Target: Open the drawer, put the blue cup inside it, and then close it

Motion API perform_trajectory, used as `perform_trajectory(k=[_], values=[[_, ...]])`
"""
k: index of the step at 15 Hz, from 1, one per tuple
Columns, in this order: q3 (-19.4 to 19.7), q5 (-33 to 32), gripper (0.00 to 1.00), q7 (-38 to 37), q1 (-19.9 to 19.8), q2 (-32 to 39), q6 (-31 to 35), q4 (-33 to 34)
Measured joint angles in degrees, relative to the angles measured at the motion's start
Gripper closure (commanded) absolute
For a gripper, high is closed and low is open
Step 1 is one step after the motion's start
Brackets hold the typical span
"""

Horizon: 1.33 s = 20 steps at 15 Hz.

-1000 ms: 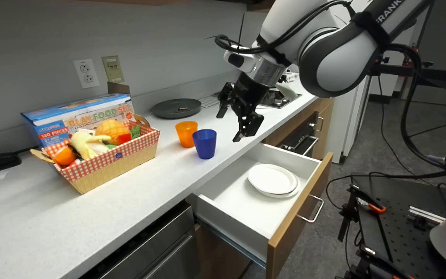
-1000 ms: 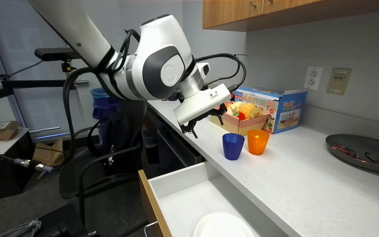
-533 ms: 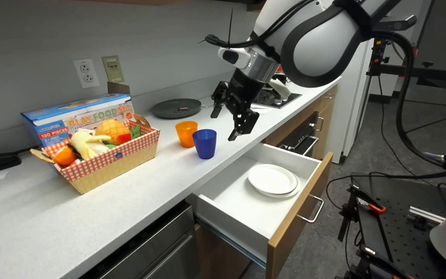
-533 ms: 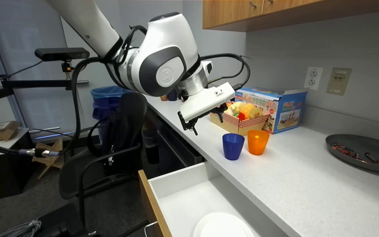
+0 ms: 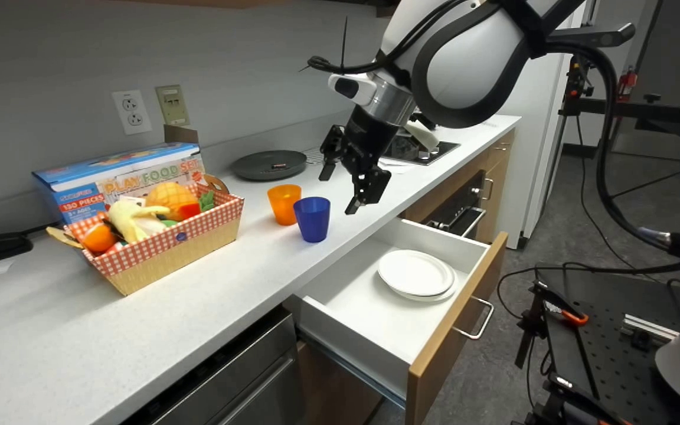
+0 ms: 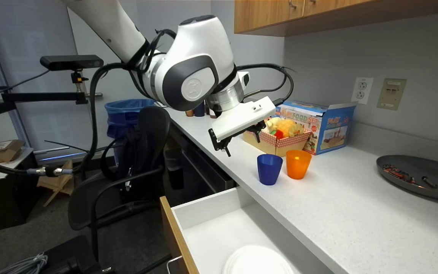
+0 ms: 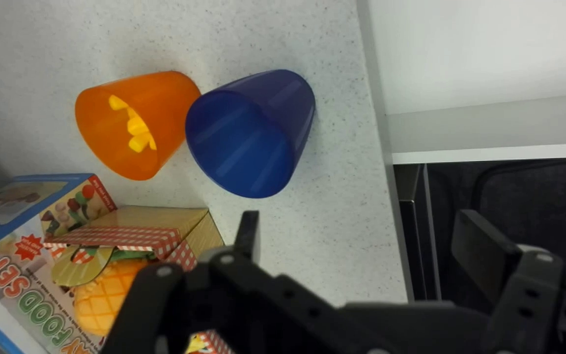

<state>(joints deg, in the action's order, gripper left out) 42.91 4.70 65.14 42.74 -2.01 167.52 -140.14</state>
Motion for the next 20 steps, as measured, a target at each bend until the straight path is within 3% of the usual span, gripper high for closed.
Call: perform_trajectory(k=[20], values=[[-1.8, 6.5, 0.0, 3.6, 0.3, 4.1, -1.9, 1.3]])
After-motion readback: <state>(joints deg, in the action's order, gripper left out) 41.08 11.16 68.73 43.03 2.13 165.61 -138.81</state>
